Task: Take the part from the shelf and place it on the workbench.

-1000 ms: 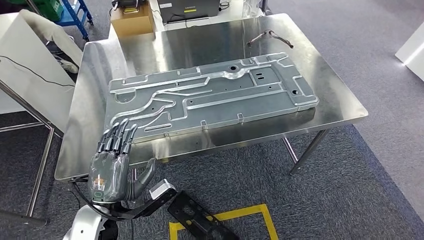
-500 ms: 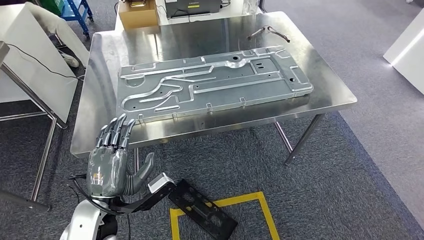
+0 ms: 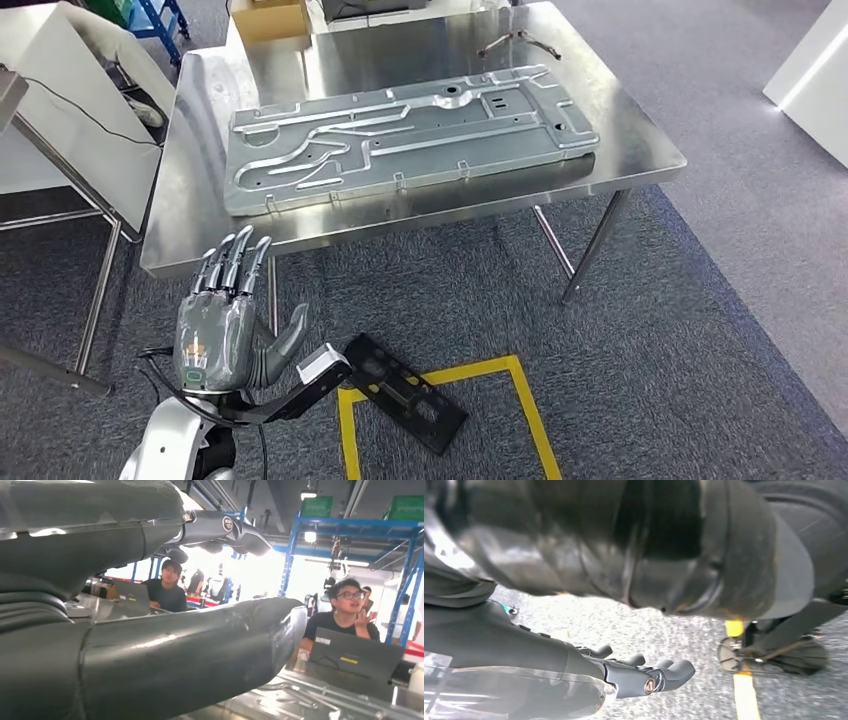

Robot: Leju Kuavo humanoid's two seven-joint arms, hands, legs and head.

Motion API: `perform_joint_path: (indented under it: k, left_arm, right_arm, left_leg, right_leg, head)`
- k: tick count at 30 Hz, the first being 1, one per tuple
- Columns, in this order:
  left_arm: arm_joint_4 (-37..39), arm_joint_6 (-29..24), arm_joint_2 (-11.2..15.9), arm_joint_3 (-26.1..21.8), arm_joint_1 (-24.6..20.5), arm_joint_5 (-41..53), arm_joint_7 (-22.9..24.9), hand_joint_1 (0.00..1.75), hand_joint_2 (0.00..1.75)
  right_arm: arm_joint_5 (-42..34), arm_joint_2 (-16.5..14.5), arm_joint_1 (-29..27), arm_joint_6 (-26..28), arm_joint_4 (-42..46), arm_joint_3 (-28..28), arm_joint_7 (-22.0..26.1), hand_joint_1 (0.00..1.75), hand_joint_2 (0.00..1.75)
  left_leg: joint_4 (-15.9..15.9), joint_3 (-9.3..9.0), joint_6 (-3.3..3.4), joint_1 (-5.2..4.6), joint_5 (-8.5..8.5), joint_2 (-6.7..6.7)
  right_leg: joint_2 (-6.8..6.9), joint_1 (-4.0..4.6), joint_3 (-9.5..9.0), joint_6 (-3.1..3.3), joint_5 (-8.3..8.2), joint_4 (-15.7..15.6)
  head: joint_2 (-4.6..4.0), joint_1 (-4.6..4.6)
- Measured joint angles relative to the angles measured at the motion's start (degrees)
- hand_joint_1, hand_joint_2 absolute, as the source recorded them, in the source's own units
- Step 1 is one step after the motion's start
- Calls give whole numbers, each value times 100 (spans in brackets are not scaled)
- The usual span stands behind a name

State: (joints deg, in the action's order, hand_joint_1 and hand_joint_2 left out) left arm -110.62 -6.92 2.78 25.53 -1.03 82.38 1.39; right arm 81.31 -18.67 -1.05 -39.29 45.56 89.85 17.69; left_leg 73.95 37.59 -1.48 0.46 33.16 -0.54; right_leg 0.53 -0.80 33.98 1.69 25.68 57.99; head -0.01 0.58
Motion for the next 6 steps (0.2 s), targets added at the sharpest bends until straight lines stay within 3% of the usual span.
perform_joint_path:
  k: [2,3,5,6]
  left_arm:
    - [-2,1,0,-1,-5,4,4,0,0]
    - [-4,1,-1,-1,-11,7,7,0,0]
    - [-11,0,-1,-3,-23,18,11,0,0]
    - [-13,0,-2,-3,-27,20,13,0,0]
  right_arm:
    - [0,0,0,-4,0,0,1,0,0]
    - [0,0,0,-5,1,0,1,0,0]
    - [0,0,0,-5,4,1,1,0,0]
    - [0,0,-1,-5,5,1,1,0,0]
  left_leg:
    - [-460,-483,18,3,-313,2]
    - [-895,-811,37,-5,-337,5]
    - [-1620,-1275,97,-31,-195,10]
    - [-1779,-1357,113,-43,-137,10]
  right_leg:
    - [1,-2,185,-29,-113,53]
    - [-3,4,254,-54,-163,81]
    - [-5,12,326,-118,-276,99]
    - [-5,17,337,-137,-303,98]
  head:
    - [-1,0]
    - [-1,-1]
    - [-1,0]
    - [-1,0]
